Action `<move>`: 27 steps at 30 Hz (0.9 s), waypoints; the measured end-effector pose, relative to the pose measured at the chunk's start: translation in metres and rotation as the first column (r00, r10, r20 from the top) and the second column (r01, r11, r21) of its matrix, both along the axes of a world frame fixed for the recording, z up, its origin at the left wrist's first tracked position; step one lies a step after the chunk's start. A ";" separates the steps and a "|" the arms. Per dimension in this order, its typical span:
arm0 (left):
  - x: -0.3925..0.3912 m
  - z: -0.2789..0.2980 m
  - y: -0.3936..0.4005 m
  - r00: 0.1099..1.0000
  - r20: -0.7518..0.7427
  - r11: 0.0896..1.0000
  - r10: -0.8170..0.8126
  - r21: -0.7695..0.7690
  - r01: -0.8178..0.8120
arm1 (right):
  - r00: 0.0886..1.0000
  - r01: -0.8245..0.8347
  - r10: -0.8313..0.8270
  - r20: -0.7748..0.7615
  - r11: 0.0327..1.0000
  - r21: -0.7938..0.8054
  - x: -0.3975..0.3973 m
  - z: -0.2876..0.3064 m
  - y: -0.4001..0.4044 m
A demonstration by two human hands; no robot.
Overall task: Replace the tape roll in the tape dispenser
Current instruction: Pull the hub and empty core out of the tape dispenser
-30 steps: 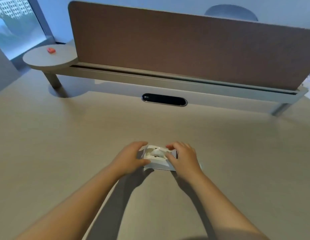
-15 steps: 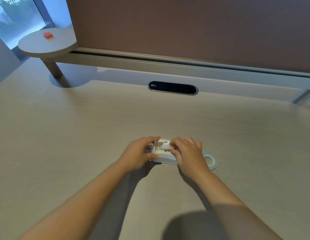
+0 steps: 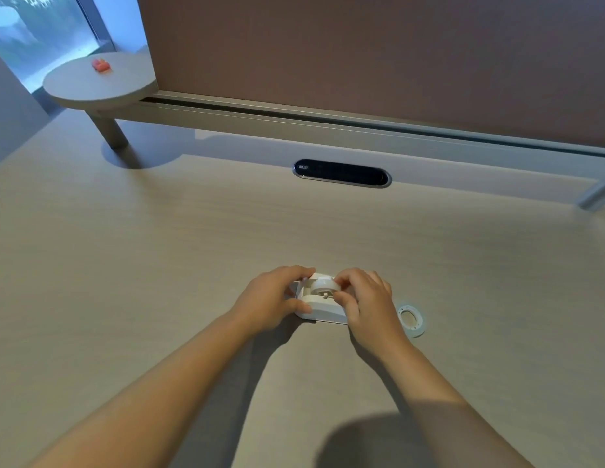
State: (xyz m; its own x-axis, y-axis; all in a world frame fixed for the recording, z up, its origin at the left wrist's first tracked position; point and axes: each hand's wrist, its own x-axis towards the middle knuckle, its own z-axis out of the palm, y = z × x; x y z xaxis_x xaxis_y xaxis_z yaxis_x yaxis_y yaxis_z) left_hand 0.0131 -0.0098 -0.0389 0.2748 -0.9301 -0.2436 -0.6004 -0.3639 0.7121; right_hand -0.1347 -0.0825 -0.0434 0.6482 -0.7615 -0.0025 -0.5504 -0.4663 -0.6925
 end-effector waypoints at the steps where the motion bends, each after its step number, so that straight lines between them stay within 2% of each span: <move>1: 0.000 0.002 0.000 1.000 0.023 1.000 -0.017 0.024 0.017 | 1.000 -0.007 0.007 0.029 1.000 -0.011 -0.001 0.000 0.000; 4: 0.000 0.011 -0.003 0.982 0.155 0.991 -0.111 0.094 0.097 | 0.994 0.033 -0.026 0.102 0.997 -0.072 -0.007 0.010 0.000; 6: -0.003 0.023 -0.003 0.981 0.172 0.995 -0.092 0.047 0.085 | 0.984 0.063 -0.052 0.172 0.997 -0.055 -0.012 0.022 -0.003; 7: -0.007 0.031 -0.002 0.993 0.114 0.999 -0.042 -0.009 0.044 | 0.972 0.054 -0.052 0.229 0.999 -0.002 -0.014 0.029 -0.003; 9: -0.016 0.043 -0.001 0.992 -0.117 0.993 0.047 -0.103 -0.059 | 0.937 0.016 -0.067 0.344 0.989 0.148 -0.019 0.041 -0.001; 11: -0.028 0.050 0.001 0.923 -0.381 0.991 0.043 -0.104 -0.089 | 0.902 0.001 -0.124 0.413 0.959 0.285 -0.022 0.045 0.003; 14: -0.041 0.045 0.005 0.793 -0.606 0.988 0.069 -0.067 -0.137 | 0.853 -0.003 -0.231 0.469 0.895 0.446 -0.029 0.035 0.010; 17: -0.050 0.030 0.013 0.699 -0.711 0.985 0.079 -0.052 -0.163 | 0.840 -0.049 -0.218 0.497 0.881 0.470 -0.034 0.023 0.018; 21: -0.062 0.009 0.030 0.604 -0.797 0.978 0.022 -0.109 -0.180 | 0.794 -0.112 -0.253 0.552 0.833 0.543 -0.044 0.003 0.037; 27: -0.084 -0.017 0.064 0.534 -0.839 0.954 -0.103 -0.235 -0.185 | 0.784 -0.050 -0.230 0.576 0.902 0.429 -0.058 -0.017 0.074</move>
State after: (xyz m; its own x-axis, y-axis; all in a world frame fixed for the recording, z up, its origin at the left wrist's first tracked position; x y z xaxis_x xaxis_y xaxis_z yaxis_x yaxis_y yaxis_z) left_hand -0.0707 0.0542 -0.0554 0.1182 -0.9843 -0.1314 0.3340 -0.0852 0.9387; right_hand -0.1923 -0.0087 -0.0608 0.5480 -0.8353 0.0454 0.0200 -0.0412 -0.9990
